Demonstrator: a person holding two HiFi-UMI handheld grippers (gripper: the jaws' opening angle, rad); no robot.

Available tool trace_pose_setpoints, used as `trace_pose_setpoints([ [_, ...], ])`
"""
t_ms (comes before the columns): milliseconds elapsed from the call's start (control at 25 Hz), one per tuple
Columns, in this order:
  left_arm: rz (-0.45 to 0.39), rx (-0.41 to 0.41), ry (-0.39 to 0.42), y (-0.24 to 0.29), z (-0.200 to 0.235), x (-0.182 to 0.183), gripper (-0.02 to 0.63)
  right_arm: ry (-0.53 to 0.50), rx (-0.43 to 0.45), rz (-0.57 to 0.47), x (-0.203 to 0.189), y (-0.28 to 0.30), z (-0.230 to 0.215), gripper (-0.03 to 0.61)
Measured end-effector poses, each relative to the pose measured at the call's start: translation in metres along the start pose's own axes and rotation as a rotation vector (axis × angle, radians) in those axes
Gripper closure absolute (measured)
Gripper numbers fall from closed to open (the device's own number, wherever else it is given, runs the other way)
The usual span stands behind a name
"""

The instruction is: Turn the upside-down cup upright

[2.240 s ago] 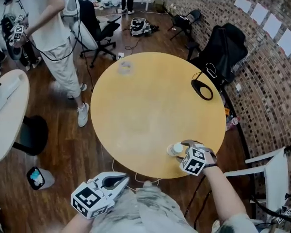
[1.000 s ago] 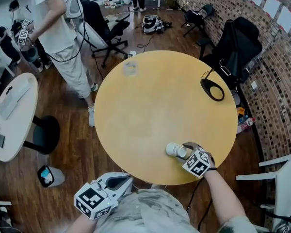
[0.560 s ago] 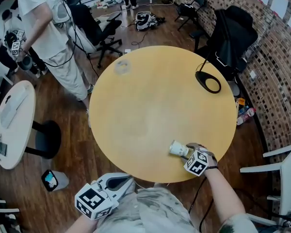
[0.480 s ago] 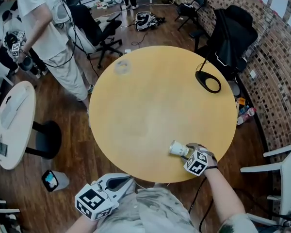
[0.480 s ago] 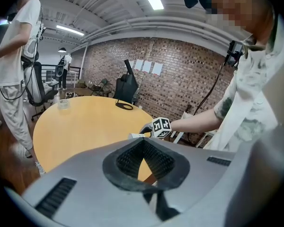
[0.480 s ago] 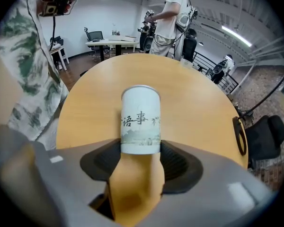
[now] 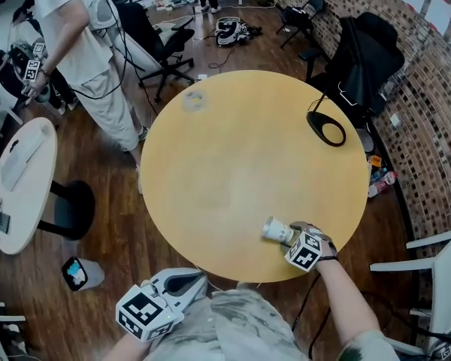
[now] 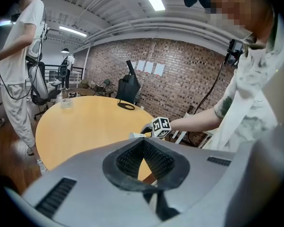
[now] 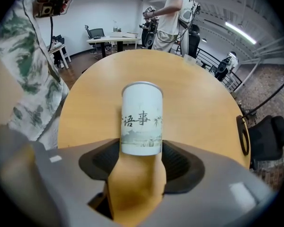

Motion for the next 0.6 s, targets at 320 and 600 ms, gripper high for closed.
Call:
trace_pose_setpoints([
  [320,-0.016,0.007,-0.018,-0.007,0.004,-0.007,0.607,-0.041,0.022,0.029,0.017,-0.012,0.005,0.207],
  [600,-0.029,0.007,-0.028,-0.015,0.014,-0.015,0.607,-0.101,0.065,0.065,0.074,-0.007,0.011,0.202],
])
Point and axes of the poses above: the fingertips, and each gripper's own axes: y forward along the fingers, z to its left, x out of its top, the point moved 3 cm from there along -y, backward along the fingers, and after that the axes turned 8 degrees about z, right-handed, at the moved point
